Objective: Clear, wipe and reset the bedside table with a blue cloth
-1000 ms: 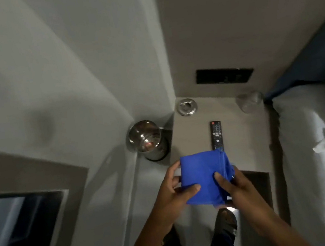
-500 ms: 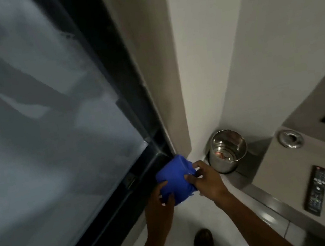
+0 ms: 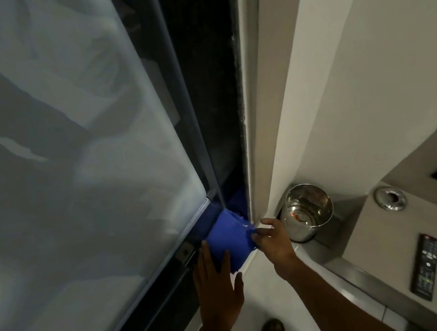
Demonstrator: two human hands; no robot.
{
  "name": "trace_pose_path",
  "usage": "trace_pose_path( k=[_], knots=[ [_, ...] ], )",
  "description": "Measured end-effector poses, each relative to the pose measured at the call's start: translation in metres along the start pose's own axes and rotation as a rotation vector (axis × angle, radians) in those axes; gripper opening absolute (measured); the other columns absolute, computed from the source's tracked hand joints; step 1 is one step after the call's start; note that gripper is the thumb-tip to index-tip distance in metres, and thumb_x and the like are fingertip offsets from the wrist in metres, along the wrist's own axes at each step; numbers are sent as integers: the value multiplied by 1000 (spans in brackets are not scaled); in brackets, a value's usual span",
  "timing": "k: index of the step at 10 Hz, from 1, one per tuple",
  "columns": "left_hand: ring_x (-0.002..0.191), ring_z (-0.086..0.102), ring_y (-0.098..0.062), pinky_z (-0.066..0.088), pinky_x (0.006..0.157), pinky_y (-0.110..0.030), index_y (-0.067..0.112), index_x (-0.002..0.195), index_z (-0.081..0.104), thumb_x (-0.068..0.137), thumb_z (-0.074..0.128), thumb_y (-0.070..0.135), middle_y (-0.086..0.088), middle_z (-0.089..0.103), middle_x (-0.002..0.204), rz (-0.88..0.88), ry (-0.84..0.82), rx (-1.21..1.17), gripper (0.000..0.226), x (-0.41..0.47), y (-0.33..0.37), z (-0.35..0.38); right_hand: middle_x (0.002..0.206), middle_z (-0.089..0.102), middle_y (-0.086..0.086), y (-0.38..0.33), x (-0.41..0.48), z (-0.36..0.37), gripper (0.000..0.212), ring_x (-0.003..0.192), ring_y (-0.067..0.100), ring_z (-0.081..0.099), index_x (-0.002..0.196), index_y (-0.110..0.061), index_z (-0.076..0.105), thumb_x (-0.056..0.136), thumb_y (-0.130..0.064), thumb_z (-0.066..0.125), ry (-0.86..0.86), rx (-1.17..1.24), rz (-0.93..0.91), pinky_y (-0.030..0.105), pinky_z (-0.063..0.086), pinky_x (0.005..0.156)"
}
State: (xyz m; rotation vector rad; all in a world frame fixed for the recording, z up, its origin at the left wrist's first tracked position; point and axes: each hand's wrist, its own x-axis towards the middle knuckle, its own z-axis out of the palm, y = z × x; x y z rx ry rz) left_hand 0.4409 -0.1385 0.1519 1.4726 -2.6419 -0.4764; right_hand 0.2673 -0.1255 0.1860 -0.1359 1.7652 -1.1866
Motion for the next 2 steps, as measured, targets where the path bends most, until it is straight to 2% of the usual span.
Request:
trace_pose_path(
  k=[1,2],
  knots=[
    [135,37,-38,42,101,-56,26,144,38,62,81,36,-21,37,152,-3,17,-6,93,6,18,-7,122,57,9,-1,-3,-27,45,110,28,60,126,-20,47,87,-6,65,-7,-25,2,49,51,97],
    [131,51,-33,48,101,-47,25,138,45,61,82,21,-11,47,147,180,112,-38,86,8,60,-10,125,58,9,-5,-19,-77,38,114,28,58,126,-17,51,90,-16,64,150,-178,-100,43,46,99]
  ],
)
